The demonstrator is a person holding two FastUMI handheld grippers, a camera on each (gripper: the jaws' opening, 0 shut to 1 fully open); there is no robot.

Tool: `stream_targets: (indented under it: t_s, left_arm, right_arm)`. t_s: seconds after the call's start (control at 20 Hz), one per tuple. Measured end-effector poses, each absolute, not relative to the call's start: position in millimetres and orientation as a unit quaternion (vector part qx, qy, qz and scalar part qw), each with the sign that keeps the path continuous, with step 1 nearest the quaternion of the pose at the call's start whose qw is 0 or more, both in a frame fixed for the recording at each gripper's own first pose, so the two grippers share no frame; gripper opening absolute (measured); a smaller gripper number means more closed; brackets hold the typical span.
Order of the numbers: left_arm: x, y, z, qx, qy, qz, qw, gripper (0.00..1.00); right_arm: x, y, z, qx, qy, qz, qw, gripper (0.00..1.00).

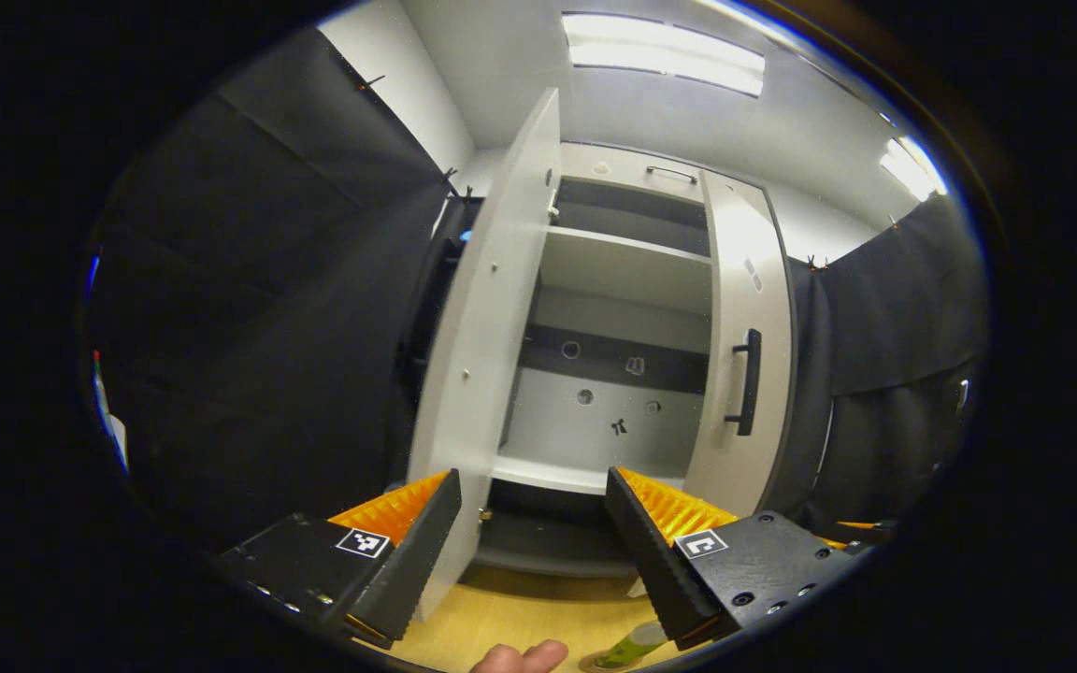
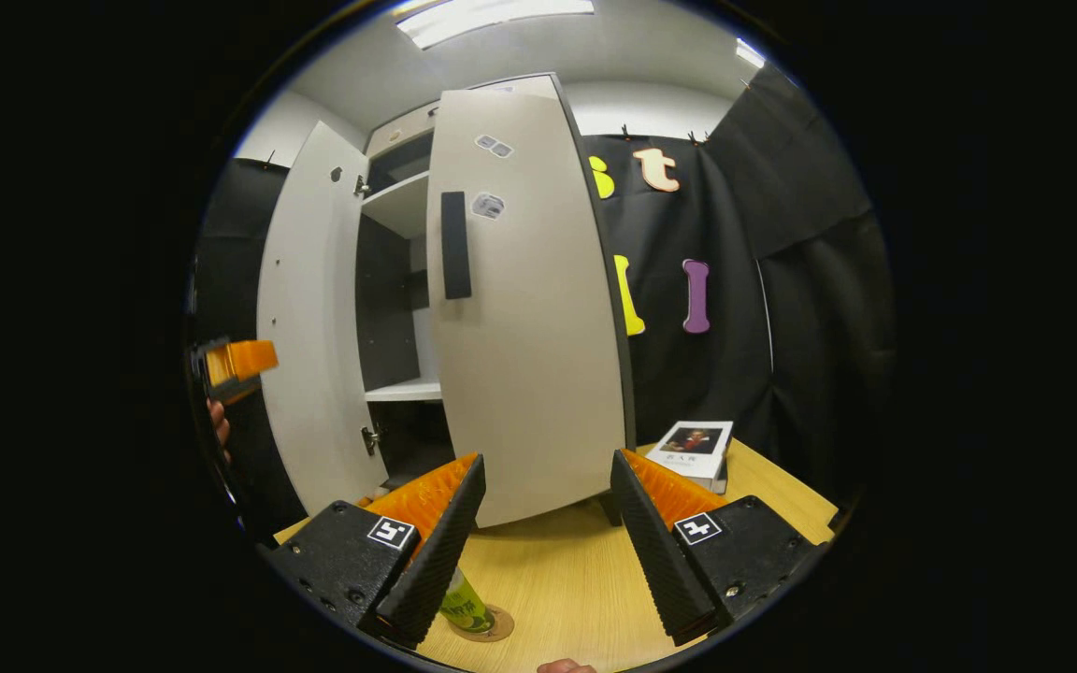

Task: Grasp the bottle in the cabinet with the left hand and place it on the coaster, then close the right door with the right hand and the left door with the left hand.

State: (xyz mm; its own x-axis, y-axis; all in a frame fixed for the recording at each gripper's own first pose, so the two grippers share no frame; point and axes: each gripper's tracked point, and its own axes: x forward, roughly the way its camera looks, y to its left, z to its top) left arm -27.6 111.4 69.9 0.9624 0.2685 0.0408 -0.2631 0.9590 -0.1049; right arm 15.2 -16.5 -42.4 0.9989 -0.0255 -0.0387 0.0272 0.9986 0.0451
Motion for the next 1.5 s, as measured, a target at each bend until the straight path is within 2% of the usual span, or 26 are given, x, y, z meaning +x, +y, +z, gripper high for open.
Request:
stream_targets:
  t_s: [0.1, 0.15, 0.4, 0.55, 0.6, 0.65, 0.75, 1.0, 1.2, 1.35, 1.4, 1.5]
  left_arm:
    - [-36.0, 139.1, 68.3, -0.059, 0.002, 0.169, 0.984, 1.0]
    - [-38.9, 154.4, 72.5, -0.066, 0.006, 0.181, 0.981, 0.95]
    - [-26.3, 263.3, 80.0, -0.076, -0.015, 0.275, 0.958, 0.95]
    - [-10.6, 287.8, 82.5, -0.108, -0.026, 0.276, 0.955, 0.95]
    - [-2.4, 292.3, 78.8, -0.115, -0.025, 0.271, 0.955, 1.0]
    - [5.6, 297.2, 75.3, -0.121, -0.021, 0.272, 0.954, 0.95]
    - [10.7, 303.0, 70.8, -0.128, -0.016, 0.275, 0.953, 0.95]
    - [12.0, 298.2, 81.6, -0.079, -0.031, 0.282, 0.956, 0.94]
    - [10.2, 287.4, 88.8, -0.065, -0.042, 0.255, 0.964, 0.94]
    - [8.8, 273.6, 88.6, -0.054, -0.044, 0.256, 0.964, 0.94]
    - [8.9, 268.7, 88.9, -0.061, -0.044, 0.25, 0.965, 0.97]
    - [12.1, 254.7, 88.9, -0.081, -0.046, 0.229, 0.969, 0.94]
  right_arm:
    - [16.9, -14.8, -37.9, 0.028, 0.014, -0.008, 0.999, 0.83]
    - [17.6, -12.5, -37.6, 0.032, 0.016, -0.003, 0.999, 0.83]
    - [16.5, -19.3, -27.7, 0.019, 0.011, -0.003, 1.0, 0.83]
    - [16.9, -28.9, -27.1, 0.013, 0.015, -0.012, 1.0, 0.83]
    - [17.1, -32.0, -25.8, 0.016, 0.014, -0.016, 1.0, 0.83]
    - [16.8, -35.1, -25.9, 0.018, 0.015, -0.02, 1.0, 0.83]
    - [17.6, -38.7, -28.7, 0.022, 0.02, -0.025, 0.999, 0.83]
    - [19.9, -46.8, -38.2, 0.026, 0.04, -0.034, 0.998, 0.83]
    - [25.3, -43.2, -40.4, 0.032, 0.045, -0.027, 0.998, 0.83]
    - [30.0, -37.8, -38.9, 0.029, 0.046, -0.018, 0.998, 0.83]
    - [31.7, -37.7, -37.9, 0.025, 0.046, -0.017, 0.998, 0.83]
    - [32.2, -38.5, -36.6, 0.016, 0.049, -0.017, 0.999, 0.83]
